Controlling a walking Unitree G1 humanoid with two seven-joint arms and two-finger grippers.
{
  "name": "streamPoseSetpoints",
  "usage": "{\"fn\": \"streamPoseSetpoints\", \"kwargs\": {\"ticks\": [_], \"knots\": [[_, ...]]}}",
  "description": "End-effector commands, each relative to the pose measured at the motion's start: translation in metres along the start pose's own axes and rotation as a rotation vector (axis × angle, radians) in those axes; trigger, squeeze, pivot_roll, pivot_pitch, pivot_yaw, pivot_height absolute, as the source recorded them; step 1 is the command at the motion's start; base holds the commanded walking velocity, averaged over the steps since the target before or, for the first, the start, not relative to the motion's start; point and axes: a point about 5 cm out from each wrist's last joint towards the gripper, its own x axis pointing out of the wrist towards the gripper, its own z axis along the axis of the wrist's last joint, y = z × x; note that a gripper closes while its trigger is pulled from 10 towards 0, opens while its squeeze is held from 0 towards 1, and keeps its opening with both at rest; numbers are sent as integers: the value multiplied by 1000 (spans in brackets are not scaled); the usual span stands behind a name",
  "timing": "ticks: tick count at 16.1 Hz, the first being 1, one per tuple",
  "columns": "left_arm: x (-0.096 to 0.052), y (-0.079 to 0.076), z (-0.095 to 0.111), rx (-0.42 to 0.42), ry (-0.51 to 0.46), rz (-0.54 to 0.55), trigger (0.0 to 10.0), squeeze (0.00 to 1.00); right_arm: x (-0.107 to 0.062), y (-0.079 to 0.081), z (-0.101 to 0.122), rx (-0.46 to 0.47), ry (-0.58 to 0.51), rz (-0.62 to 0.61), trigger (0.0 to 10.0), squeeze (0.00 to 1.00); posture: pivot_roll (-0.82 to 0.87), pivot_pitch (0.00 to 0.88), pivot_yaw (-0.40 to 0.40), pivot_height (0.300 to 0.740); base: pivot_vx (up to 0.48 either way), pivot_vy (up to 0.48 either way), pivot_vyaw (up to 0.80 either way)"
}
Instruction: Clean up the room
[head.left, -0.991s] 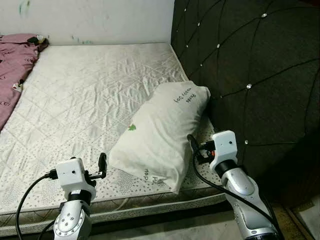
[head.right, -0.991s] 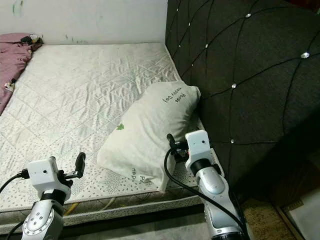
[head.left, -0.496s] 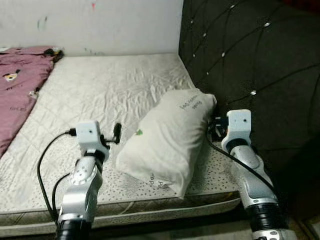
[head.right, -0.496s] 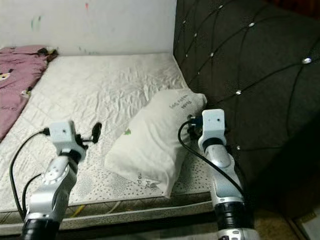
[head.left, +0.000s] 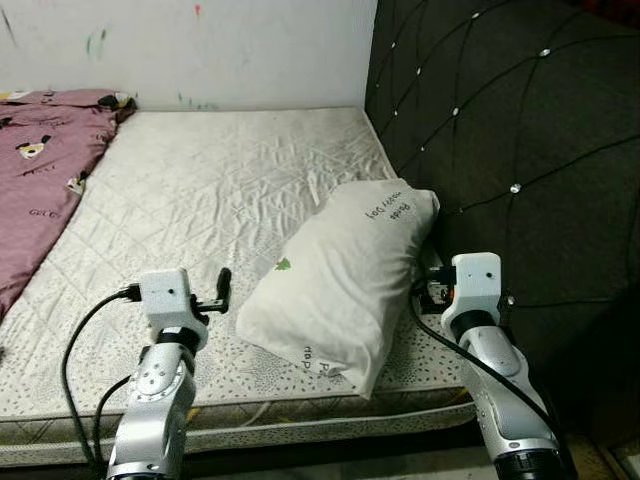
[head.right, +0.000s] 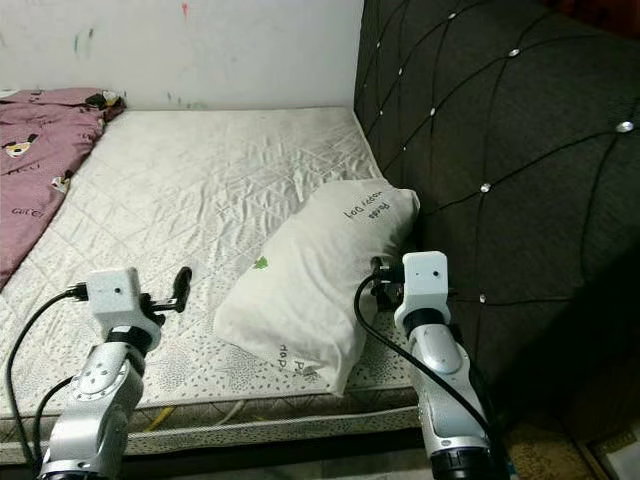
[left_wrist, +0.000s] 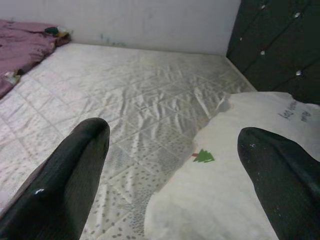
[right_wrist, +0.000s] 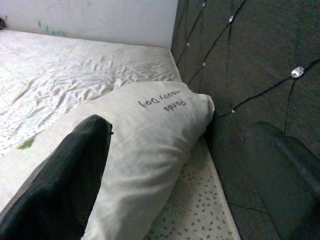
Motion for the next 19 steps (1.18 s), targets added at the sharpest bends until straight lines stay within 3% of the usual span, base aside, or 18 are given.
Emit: {"fn": "streamPoseSetpoints", "kwargs": {"ticks": [1, 9, 19], "knots": [[2, -5, 7, 7, -33, -22, 10000, 0, -1, 4, 1, 11, -8, 10, 10000, 0, -15, 41, -11, 740, 0, 0, 0], [10, -14, 12, 2, -49, -58, 10000, 0, 9, 16, 11, 25, -52, 49, 10000, 0, -13, 23, -1, 740, 0, 0, 0], [12, -19, 13, -4, -52, -67, 10000, 0, 9, 22, 17, 48, -77, 64, 10000, 0, -29, 33, 10, 740, 0, 0, 0]]}}
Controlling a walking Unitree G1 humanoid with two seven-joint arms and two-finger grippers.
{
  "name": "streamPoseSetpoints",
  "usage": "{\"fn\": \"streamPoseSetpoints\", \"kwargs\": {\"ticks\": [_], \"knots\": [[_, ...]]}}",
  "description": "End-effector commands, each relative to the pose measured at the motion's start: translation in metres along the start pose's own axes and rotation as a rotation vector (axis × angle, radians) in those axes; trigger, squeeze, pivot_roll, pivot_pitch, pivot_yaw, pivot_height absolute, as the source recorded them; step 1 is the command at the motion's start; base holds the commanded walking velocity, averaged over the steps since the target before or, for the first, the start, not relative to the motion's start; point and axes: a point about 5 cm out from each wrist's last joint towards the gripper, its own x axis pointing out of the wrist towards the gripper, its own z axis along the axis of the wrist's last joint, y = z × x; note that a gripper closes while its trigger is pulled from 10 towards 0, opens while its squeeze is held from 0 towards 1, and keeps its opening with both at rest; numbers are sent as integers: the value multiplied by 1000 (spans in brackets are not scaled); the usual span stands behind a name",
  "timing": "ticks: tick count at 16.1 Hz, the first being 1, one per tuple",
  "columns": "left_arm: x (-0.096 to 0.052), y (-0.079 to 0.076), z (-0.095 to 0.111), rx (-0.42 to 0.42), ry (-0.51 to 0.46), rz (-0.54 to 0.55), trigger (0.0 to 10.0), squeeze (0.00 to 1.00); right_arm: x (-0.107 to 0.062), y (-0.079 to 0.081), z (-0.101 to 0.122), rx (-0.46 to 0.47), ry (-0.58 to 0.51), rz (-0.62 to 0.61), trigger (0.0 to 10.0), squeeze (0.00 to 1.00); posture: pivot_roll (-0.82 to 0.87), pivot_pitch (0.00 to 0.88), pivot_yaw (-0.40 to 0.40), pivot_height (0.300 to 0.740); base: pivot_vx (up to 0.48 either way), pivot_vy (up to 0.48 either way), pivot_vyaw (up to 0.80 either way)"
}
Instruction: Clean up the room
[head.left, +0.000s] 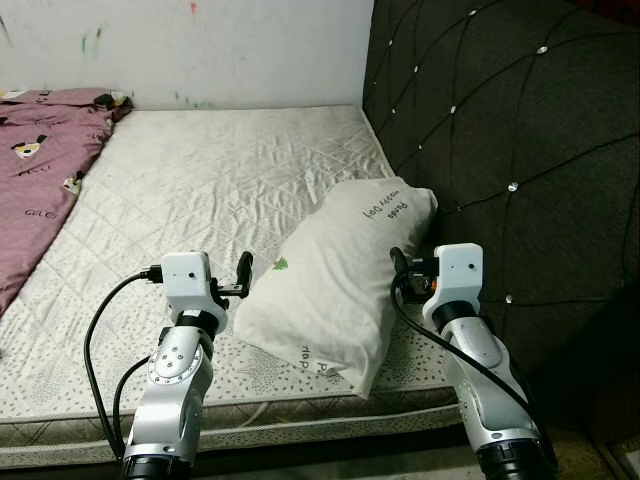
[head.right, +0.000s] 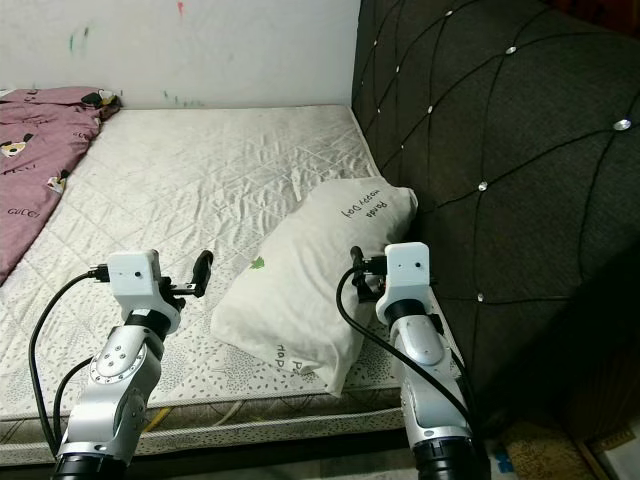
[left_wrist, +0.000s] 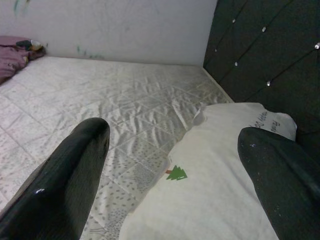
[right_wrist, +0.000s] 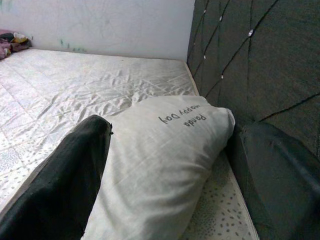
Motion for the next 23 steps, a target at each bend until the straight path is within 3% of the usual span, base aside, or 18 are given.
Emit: {"fn": "streamPoseSetpoints", "kwargs": {"ticks": [1, 4, 8, 18, 23], "knots": [[1, 0, 0, 4, -2, 3, 10000, 0, 2, 1, 5, 4, -19, 0, 10000, 0, -29, 33, 10, 740, 0, 0, 0], [1, -4, -1, 0, 3, -3, 10000, 0, 1, 1, 3, -12, -11, 9, 10000, 0, -27, 37, 7, 740, 0, 0, 0], [2, -5, 0, 1, 1, -12, 10000, 0, 2, 1, 2, -11, -8, -2, 10000, 0, -24, 42, 9, 740, 0, 0, 759], [2, -5, -1, -17, 10, -1, 10000, 0, 2, -2, -1, 55, 11, -24, 10000, 0, -23, 44, 5, 740, 0, 0, 0], [3, -5, -1, -11, 12, 0, 10000, 0, 2, 1, -3, 45, 16, -14, 10000, 0, -20, 38, 1, 740, 0, 0, -596]]}}
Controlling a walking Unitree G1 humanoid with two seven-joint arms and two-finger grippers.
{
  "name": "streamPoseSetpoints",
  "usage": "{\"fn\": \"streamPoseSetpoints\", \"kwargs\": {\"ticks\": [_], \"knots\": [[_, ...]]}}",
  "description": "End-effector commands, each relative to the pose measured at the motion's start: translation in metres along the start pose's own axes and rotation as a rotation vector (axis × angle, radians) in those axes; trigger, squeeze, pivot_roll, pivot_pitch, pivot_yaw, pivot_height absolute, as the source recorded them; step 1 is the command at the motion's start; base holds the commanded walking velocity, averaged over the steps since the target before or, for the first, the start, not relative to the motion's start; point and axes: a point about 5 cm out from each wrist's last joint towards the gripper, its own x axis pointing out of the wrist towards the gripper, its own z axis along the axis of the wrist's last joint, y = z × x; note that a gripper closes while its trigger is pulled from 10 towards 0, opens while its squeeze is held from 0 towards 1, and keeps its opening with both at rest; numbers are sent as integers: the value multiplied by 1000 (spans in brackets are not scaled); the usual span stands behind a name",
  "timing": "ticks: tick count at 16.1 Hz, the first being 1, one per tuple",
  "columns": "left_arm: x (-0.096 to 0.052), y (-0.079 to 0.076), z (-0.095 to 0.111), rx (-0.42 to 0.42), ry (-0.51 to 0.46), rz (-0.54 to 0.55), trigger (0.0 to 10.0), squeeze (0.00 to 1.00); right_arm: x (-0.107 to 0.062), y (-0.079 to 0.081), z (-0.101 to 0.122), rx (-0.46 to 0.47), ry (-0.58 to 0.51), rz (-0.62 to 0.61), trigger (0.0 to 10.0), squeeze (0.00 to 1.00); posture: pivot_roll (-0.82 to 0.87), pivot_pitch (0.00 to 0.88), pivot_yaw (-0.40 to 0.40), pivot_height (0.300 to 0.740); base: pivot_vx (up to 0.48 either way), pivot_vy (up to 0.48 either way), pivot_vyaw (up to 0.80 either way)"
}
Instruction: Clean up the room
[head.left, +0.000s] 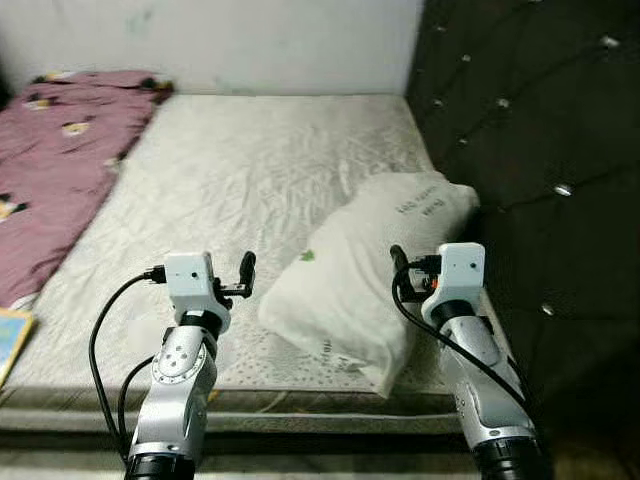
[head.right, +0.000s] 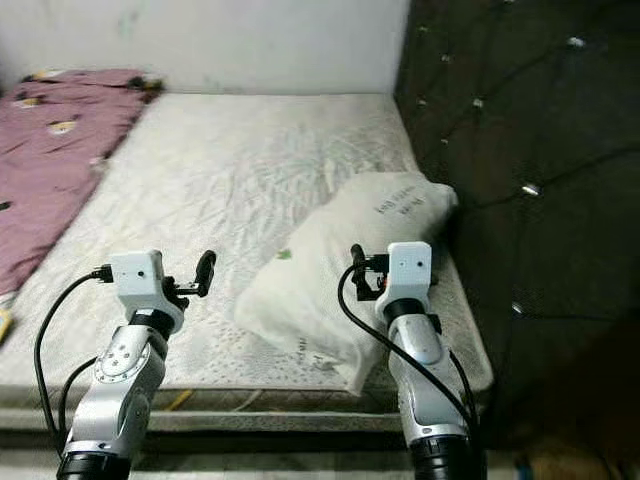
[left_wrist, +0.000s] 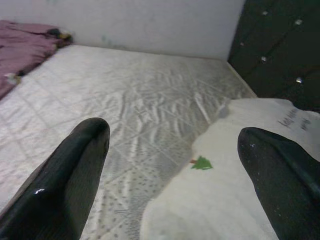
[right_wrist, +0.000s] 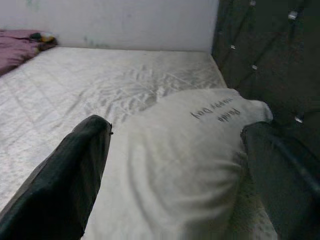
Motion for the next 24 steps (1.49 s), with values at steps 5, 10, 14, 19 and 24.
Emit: {"fn": "streamPoseSetpoints", "kwargs": {"ticks": [5, 10, 14, 19, 24], "knots": [[1, 0, 0, 11, 6, 1, 10000, 0, 2, -2, -1, -11, 5, -7, 10000, 0, -15, 31, 2, 740, 0, 0, -320], [1, 1, 0, 9, 7, 6, 10000, 0, 3, -2, -2, -14, 13, -10, 10000, 0, -16, 39, 1, 740, 0, 0, -734], [1, -2, 0, -4, 3, -25, 10000, 0, 2, -1, -1, -11, -2, -4, 10000, 0, -22, 43, 5, 740, 0, 0, 0], [0, -5, 4, -32, -17, -62, 10000, 0, 1, -1, -2, -20, 1, -4, 10000, 0, -26, 46, 5, 740, 0, 0, 0], [-1, -8, 2, -39, -11, -79, 10000, 0, 1, -2, -2, -23, -3, -8, 10000, 0, -26, 48, 5, 740, 205, 0, 0]]}}
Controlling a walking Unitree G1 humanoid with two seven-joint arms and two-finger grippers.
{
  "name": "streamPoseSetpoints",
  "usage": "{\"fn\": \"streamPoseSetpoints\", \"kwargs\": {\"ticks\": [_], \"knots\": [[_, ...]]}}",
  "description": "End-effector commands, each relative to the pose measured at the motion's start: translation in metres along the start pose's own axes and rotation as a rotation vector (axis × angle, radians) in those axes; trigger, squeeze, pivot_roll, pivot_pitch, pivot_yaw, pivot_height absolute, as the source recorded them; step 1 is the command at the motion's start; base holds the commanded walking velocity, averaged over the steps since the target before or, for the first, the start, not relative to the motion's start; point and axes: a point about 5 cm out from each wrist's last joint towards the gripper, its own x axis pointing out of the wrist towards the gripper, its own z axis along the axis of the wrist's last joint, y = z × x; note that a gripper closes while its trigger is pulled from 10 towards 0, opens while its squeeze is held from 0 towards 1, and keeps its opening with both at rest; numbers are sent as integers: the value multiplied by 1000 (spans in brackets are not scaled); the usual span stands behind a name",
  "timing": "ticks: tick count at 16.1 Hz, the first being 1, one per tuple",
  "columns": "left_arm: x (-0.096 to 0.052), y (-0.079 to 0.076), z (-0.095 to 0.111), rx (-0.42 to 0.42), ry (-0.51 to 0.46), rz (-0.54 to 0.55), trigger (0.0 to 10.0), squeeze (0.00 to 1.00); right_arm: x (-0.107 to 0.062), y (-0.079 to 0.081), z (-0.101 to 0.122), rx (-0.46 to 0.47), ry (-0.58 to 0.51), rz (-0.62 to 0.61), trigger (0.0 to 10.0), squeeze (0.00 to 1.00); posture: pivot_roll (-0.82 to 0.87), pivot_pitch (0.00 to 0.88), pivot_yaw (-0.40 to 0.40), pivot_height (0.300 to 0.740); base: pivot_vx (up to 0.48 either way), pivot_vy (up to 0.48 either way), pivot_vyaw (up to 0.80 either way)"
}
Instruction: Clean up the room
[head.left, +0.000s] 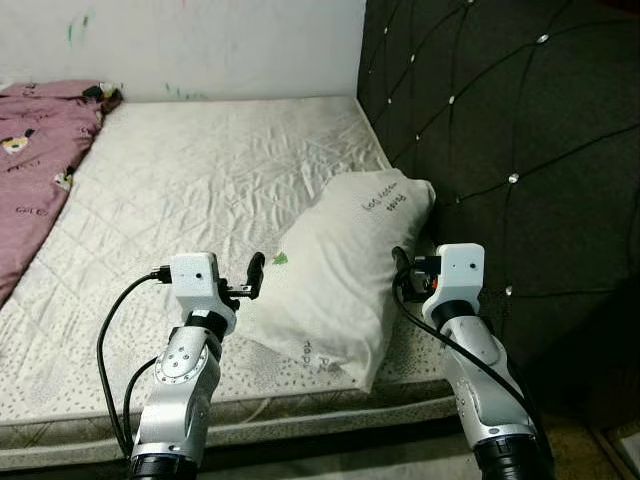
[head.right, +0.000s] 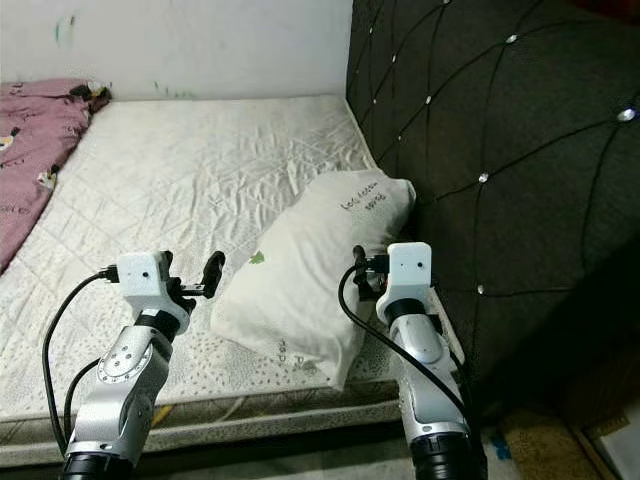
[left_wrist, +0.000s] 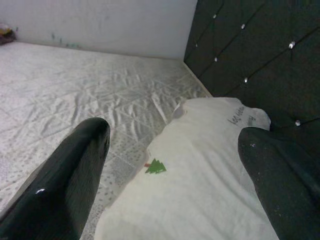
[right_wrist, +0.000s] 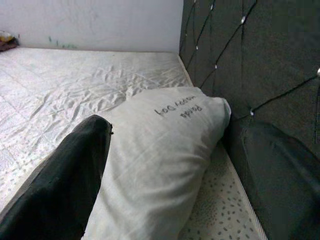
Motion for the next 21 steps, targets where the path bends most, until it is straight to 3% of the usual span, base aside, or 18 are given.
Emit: {"fn": "streamPoseSetpoints", "kwargs": {"ticks": [1, 5, 21], "knots": [[0, -2, 3, 3, -12, -19, 10000, 0, 0, 0, 1, -4, -7, 2, 10000, 0, -26, 48, 5, 740, 247, 0, 0], [-1, -2, 4, -3, -12, -26, 10000, 0, 0, -2, -1, 13, 5, -4, 10000, 0, -26, 52, 6, 740, 251, 0, -713], [-2, -2, 1, -6, -7, -18, 10000, 0, -2, 2, -2, 9, -3, 31, 10000, 0, -18, 45, -3, 740, 15, 0, 0]]}}
